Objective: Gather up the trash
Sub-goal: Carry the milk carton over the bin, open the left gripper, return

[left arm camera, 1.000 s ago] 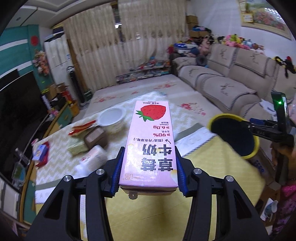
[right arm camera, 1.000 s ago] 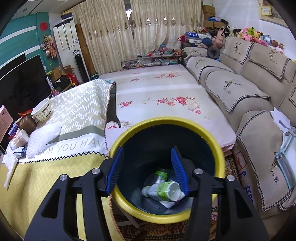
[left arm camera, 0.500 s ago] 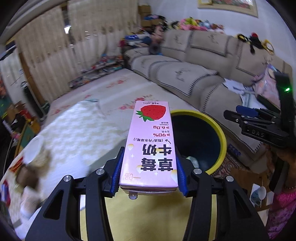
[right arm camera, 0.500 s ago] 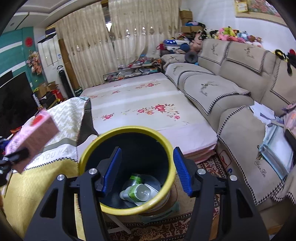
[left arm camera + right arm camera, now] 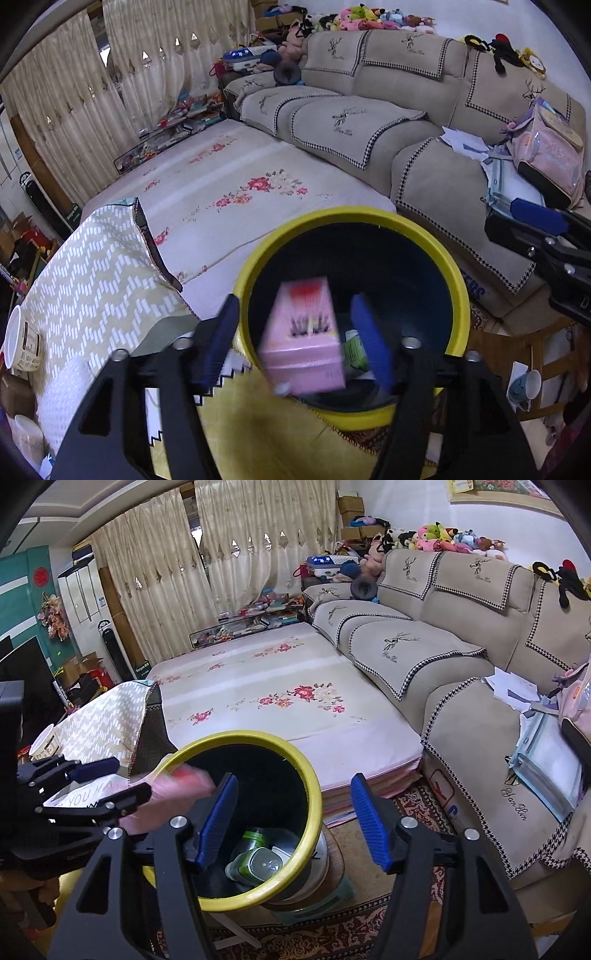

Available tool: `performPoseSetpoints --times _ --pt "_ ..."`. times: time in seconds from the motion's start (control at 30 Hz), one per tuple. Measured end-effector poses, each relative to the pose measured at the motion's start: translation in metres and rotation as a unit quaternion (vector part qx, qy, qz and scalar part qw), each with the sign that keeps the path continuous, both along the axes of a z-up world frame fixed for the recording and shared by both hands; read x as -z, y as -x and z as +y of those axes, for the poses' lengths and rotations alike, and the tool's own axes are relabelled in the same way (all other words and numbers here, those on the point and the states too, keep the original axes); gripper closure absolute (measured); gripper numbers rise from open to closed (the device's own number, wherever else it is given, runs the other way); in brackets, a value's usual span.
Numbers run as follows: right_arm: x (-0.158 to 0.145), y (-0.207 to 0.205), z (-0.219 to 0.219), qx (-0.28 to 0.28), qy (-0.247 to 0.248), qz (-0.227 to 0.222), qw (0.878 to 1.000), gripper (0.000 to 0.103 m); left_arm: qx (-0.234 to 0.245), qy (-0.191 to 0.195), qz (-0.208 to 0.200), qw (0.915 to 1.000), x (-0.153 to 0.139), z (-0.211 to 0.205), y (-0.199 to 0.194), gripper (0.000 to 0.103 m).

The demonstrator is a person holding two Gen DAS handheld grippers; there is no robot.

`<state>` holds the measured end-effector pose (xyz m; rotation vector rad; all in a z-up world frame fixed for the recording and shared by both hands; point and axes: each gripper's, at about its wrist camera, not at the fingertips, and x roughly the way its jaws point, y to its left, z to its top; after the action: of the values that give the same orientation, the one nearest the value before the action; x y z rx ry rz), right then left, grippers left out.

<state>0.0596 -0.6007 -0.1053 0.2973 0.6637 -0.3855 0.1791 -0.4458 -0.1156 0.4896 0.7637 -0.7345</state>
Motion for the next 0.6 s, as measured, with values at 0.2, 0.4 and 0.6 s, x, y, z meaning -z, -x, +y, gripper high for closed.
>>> performPoseSetpoints --times 0.2,0.4,0.6 --pt "0.004 -0.006 0.010 -0.017 -0.001 0.005 1.000 0.040 -0.012 0.019 -0.038 0.9990 -0.028 0.037 0.017 0.038" --pt "0.007 -0.020 0.037 -0.057 -0.004 0.007 0.998 0.040 -0.071 0.058 -0.035 0.9952 -0.056 0.116 0.037 0.036" --pt "0.003 -0.040 0.090 -0.129 -0.008 0.009 0.992 0.040 -0.174 0.068 -0.065 0.9803 -0.068 0.219 0.062 0.034"
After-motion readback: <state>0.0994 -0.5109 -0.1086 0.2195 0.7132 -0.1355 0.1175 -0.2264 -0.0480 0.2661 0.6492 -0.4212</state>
